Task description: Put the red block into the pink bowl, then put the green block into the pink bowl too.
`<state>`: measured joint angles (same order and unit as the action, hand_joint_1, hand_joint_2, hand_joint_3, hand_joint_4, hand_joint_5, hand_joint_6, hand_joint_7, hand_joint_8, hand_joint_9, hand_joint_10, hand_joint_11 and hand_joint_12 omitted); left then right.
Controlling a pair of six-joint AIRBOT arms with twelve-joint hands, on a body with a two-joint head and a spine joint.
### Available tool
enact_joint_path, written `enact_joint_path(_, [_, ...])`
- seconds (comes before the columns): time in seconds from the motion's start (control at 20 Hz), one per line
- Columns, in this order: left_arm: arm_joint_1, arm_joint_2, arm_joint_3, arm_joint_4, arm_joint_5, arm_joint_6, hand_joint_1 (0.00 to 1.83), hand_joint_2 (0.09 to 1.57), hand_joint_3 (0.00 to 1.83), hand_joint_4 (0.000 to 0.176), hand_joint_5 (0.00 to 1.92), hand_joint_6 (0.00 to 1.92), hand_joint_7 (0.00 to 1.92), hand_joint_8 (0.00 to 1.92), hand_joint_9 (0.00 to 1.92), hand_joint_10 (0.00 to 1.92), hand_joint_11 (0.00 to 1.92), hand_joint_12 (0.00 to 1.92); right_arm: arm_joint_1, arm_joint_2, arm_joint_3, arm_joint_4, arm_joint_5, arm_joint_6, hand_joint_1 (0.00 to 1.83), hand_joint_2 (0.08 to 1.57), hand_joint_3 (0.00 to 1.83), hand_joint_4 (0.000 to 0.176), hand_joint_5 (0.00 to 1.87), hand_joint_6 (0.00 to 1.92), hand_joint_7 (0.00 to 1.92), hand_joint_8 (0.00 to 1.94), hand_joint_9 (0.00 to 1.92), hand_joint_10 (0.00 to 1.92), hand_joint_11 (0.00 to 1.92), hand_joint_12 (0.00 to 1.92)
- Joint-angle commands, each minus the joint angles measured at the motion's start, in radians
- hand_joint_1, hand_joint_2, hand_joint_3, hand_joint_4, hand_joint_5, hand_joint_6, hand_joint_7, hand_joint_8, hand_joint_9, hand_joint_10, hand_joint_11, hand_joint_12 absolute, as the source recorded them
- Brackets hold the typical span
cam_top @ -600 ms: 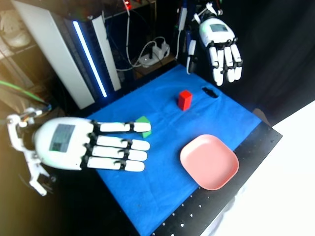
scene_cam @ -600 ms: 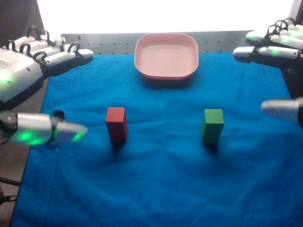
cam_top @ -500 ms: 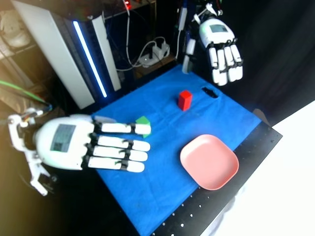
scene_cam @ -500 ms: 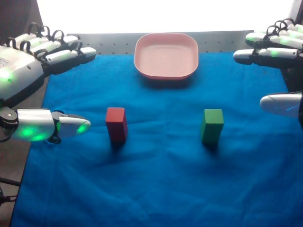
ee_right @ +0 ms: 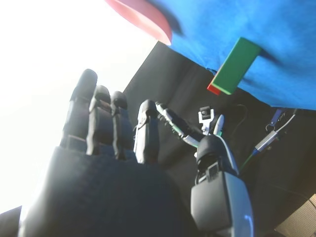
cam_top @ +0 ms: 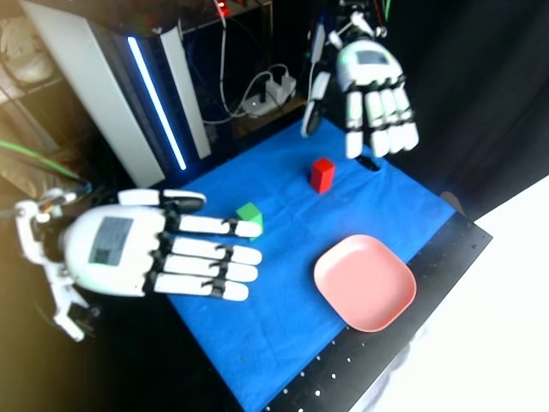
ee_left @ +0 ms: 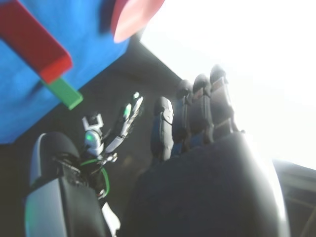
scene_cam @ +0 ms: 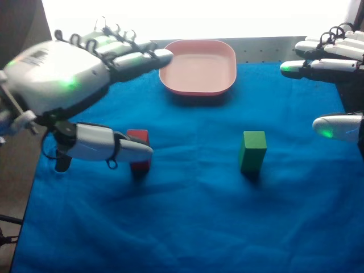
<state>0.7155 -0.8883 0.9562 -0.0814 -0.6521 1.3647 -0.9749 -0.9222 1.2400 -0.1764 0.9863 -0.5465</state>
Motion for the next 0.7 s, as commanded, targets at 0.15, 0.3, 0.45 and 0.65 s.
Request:
enact_joint_path(0.15, [-0.029, -0.025, 0.031, -0.005, -0.043, -0.002, 0.72, 0.83, 0.00, 0.127, 0.32, 0.01, 0.39, 0.00, 0.42, 0.01, 0.00, 0.90, 0.015, 0.001, 0.005, 0.034, 0.112, 0.007, 0.20, 1.18, 0.00, 0.104, 0.32, 0.01, 0.18, 0.00, 0.14, 0.00, 0.00, 0.70])
enact_joint_path(0.3, [-0.031, -0.040, 0.046, -0.020, -0.026, -0.002, 0.80, 0.84, 0.00, 0.097, 0.45, 0.00, 0.78, 0.01, 0.77, 0.03, 0.22, 0.93, 0.015, 0.001, 0.005, 0.034, 0.112, 0.007, 0.20, 1.18, 0.00, 0.116, 0.29, 0.00, 0.18, 0.00, 0.14, 0.00, 0.00, 0.71])
enact_joint_path(0.45, [-0.032, -0.062, 0.059, -0.026, -0.016, -0.002, 0.82, 0.83, 0.00, 0.085, 0.49, 0.00, 0.82, 0.00, 0.89, 0.03, 0.36, 0.91, 0.015, 0.001, 0.006, 0.034, 0.112, 0.007, 0.21, 1.18, 0.00, 0.121, 0.30, 0.01, 0.19, 0.00, 0.15, 0.00, 0.00, 0.69])
enact_joint_path(0.65, [-0.035, -0.084, 0.077, -0.031, 0.004, -0.002, 0.85, 0.83, 0.00, 0.052, 0.53, 0.01, 0.85, 0.01, 0.93, 0.03, 0.42, 0.93, 0.016, 0.001, 0.006, 0.034, 0.112, 0.007, 0.19, 1.18, 0.00, 0.130, 0.30, 0.00, 0.22, 0.01, 0.17, 0.01, 0.01, 0.72])
